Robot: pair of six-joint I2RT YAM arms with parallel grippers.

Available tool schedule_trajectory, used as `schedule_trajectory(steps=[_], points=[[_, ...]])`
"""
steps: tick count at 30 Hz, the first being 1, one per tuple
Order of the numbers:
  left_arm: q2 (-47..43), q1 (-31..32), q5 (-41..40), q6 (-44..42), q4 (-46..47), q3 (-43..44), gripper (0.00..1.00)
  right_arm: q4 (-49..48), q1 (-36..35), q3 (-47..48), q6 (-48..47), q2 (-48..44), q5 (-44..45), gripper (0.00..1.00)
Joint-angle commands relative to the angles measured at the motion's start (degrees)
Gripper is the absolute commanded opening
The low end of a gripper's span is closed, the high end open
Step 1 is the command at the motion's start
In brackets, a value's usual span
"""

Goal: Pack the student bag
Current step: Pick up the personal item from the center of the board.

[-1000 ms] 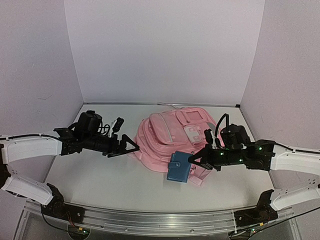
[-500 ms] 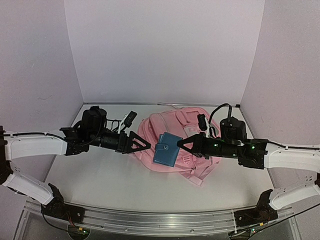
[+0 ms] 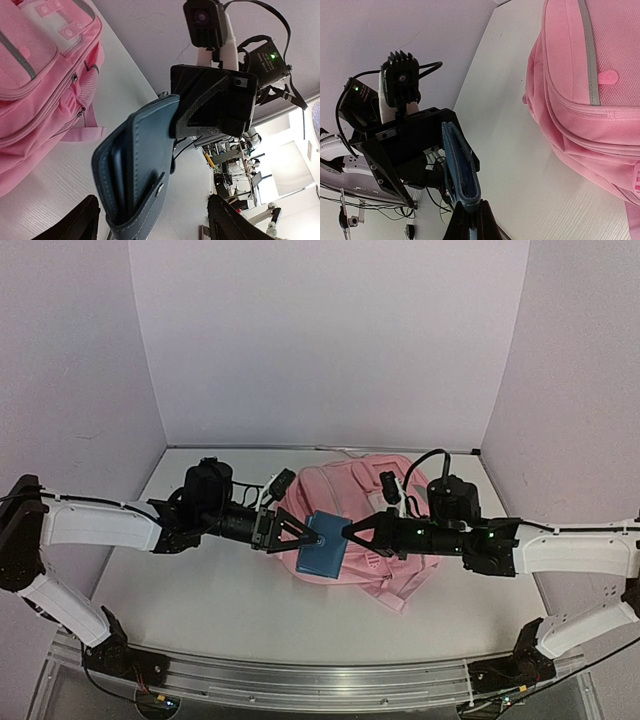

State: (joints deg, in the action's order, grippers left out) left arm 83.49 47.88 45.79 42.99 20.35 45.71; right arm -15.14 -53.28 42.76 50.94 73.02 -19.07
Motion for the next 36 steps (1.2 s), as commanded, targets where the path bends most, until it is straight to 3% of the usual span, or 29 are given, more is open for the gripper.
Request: schedule_trajectory(steps=[1,13,15,18,22,24,30,36], points=[[1.9,0.5,3.0,2.1,7.1,2.6,0.65,-3.6,0.1,3.1,-0.9,0.7,-1.6,0.00],[4.1,0.6,3.6,3.7,9.3,3.6,0.18,-3.7,0.1,3.3,-1.3,0.7,-1.0,0.01],[4.0,0.7,2.7,3.5,7.8,4.2,0.08,-3.7,0.1,3.3,-1.5,0.4,-0.3,0.13],[2.5,0.5,-1.4,1.1,1.0,5.4,0.01,-3.1,0.0,3.6,-2.8,-0.2,1.3,0.34],[-1.7,-1.8,-7.4,-1.4,-8.5,6.1,0.00,2.7,-0.1,5.9,-7.2,-0.6,4.7,0.57],[-3.8,-4.4,-8.6,-1.9,-12.9,5.8,0.00,8.3,-0.1,8.4,-10.4,0.1,7.4,0.64],[-9.4,-14.9,-10.3,-4.7,-26.2,5.4,0.00,26.6,-2.1,20.8,-20.4,7.7,23.3,0.66],[-14.4,-25.1,-10.0,-3.5,-29.1,1.8,0.00,37.4,-5.9,34.8,-27.5,21.3,36.9,0.74]])
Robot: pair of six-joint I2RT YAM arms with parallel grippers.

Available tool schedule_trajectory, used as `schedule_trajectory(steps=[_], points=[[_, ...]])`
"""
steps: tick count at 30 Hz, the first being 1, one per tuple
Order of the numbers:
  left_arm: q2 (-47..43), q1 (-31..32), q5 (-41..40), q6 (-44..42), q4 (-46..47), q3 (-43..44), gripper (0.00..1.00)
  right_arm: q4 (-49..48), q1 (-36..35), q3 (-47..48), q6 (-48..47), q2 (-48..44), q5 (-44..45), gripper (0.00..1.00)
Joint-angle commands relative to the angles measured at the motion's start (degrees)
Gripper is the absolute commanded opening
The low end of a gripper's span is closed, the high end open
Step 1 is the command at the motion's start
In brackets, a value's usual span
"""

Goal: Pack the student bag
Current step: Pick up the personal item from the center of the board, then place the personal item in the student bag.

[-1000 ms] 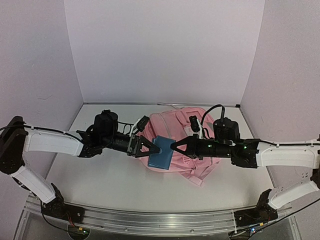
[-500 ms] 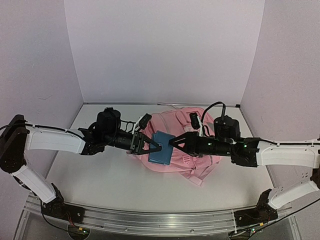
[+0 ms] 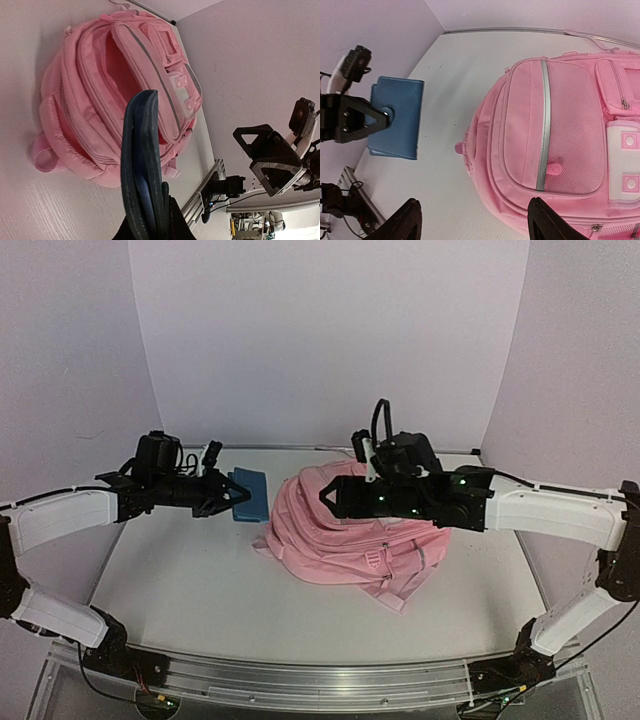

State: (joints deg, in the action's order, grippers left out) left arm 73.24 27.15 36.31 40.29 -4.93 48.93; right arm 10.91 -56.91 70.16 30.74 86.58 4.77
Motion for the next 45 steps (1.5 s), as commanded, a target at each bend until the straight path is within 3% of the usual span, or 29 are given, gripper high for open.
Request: schedule_trajectory(steps=[1,13,19,23,31,39,45], points=[[-4.8,-5.3,-0.4,-0.5,-3.8,-2.0,0.00,12.8,-2.9,10.0,-8.0,9.9,15.6,0.75],[-11.9,-7.3,-0.8,0.2,-4.4,-7.3,0.00,19.4,-5.4,27.8,-5.1,31.9,40.7,0.82],[-15.0,-7.4,-1.2,0.1,-4.9,-9.0,0.00,20.5,-5.1,34.8,-6.4,40.6,48.0,0.87],[-16.2,-7.4,-1.4,0.2,-5.4,-9.2,0.00,21.9,-4.3,39.8,-6.9,44.4,53.0,0.85],[-18.3,-7.4,-1.5,0.9,-5.8,-10.6,0.00,22.0,-2.4,44.9,-8.4,46.4,54.7,0.64],[-16.1,-7.1,-1.1,4.7,-3.9,-10.3,0.00,21.8,-1.2,43.8,-5.6,42.6,46.9,0.04],[-9.8,-1.5,-1.4,9.3,4.6,-8.5,0.00,17.2,-1.1,40.3,-3.0,34.6,36.1,0.00]])
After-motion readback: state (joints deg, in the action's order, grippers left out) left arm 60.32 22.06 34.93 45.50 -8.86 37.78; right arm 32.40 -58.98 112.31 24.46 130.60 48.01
